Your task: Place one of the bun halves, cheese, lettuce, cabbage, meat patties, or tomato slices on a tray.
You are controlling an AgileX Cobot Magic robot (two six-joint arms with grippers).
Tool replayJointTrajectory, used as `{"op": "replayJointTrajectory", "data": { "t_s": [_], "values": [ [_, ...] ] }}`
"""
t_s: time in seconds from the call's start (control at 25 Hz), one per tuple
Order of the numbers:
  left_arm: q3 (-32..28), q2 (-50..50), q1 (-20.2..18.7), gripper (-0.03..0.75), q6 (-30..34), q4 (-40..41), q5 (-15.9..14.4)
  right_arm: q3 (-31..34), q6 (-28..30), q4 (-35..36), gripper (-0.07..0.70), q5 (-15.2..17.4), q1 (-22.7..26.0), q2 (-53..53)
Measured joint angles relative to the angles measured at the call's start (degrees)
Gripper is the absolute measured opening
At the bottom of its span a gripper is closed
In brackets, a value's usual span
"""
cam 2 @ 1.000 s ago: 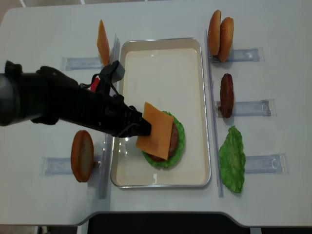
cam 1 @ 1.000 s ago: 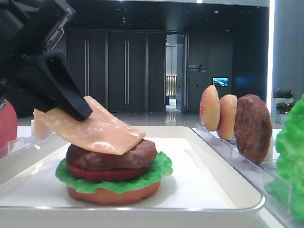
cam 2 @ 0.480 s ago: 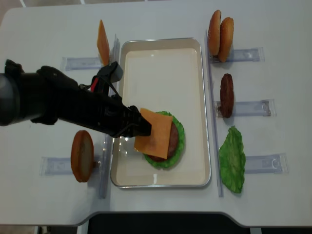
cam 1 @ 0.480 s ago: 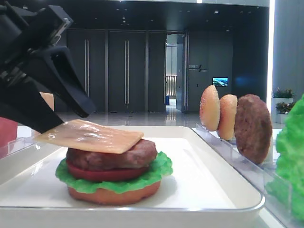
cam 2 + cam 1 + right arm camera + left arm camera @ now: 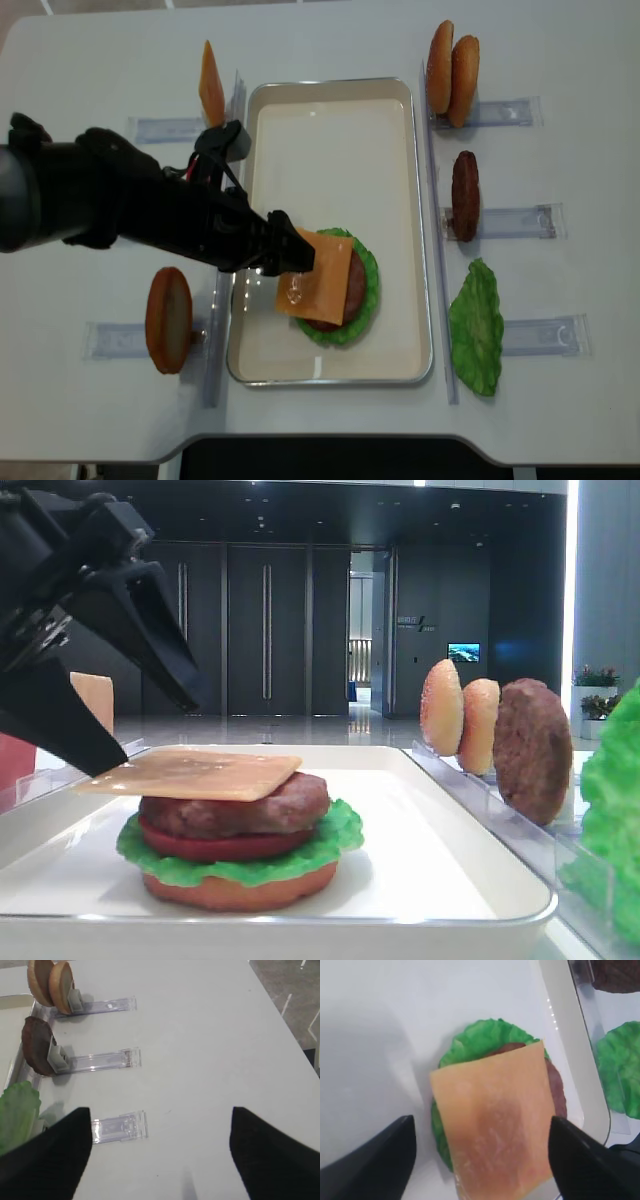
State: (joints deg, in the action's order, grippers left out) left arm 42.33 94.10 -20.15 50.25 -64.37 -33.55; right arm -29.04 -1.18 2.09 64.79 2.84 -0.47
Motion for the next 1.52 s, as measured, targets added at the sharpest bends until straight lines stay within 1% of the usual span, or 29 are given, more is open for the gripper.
{"op": "replayJointTrajectory", "data": {
  "t_s": [0.12,0.24,0.44,0.6,0.72,0.8,1.08,1.2,1.36,1.52],
  "values": [
    [2.3,-1.3,0.0,0.636,-2.3,2.9,-0.2,0.0,0.0,0.0,0.539,0.0,0.0,0.0],
    [5.0,-3.3,0.0,0.636,-4.0,5.0,-1.4,0.0,0.0,0.0,0.539,0.0,0.0,0.0],
    [9.2,-6.6,0.0,0.636,-4.3,7.6,-3.1,0.0,0.0,0.0,0.539,0.0,0.0,0.0],
    [11.5,-8.7,0.1,0.636,-4.4,10.1,-3.7,0.0,0.0,0.0,0.539,0.0,0.0,0.0],
    [12.7,-10.0,1.5,0.636,-5.6,10.8,-4.6,0.0,0.0,0.0,0.539,0.0,0.0,0.0],
    [13.2,-10.6,3.2,0.636,-7.1,12.2,-5.0,0.0,0.0,0.0,0.539,0.0,0.0,0.0],
    [13.6,-13.7,9.6,0.636,-9.5,22.2,-7.1,0.0,0.0,0.0,0.539,0.0,0.0,0.0],
    [14.7,-15.0,12.5,0.636,-15.7,29.9,-8.3,0.0,0.0,0.0,0.539,0.0,0.0,0.0],
    [17.0,-15.9,16.5,0.636,-26.3,42.6,-11.9,0.0,0.0,0.0,0.539,0.0,0.0,0.0],
    [18.5,-16.2,18.6,0.636,-34.9,53.2,-14.7,0.0,0.0,0.0,0.539,0.0,0.0,0.0]
  ]
}}
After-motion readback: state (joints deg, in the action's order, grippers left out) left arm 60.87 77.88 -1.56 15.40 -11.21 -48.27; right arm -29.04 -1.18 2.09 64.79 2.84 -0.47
